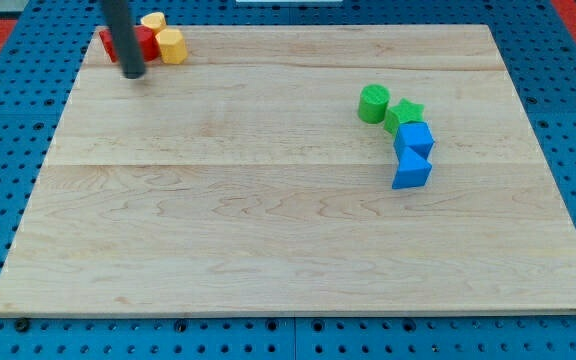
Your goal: Move the yellow heart to the top center
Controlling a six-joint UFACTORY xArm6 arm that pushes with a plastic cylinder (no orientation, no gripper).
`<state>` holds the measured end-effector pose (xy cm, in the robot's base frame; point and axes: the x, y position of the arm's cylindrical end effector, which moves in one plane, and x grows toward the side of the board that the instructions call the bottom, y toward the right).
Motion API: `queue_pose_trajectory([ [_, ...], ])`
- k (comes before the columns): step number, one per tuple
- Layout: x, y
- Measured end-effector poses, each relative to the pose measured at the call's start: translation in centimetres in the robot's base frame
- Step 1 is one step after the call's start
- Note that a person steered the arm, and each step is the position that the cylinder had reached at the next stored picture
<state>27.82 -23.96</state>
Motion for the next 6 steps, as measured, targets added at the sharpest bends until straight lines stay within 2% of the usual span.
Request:
queue_pose_trajectory([
  [1, -4.5, -5.6],
  [2, -8.5, -6.1],
  [3, -8.7, -5.3],
  [5, -8.6, 9.1],
  [6, -8.6, 12.7],
])
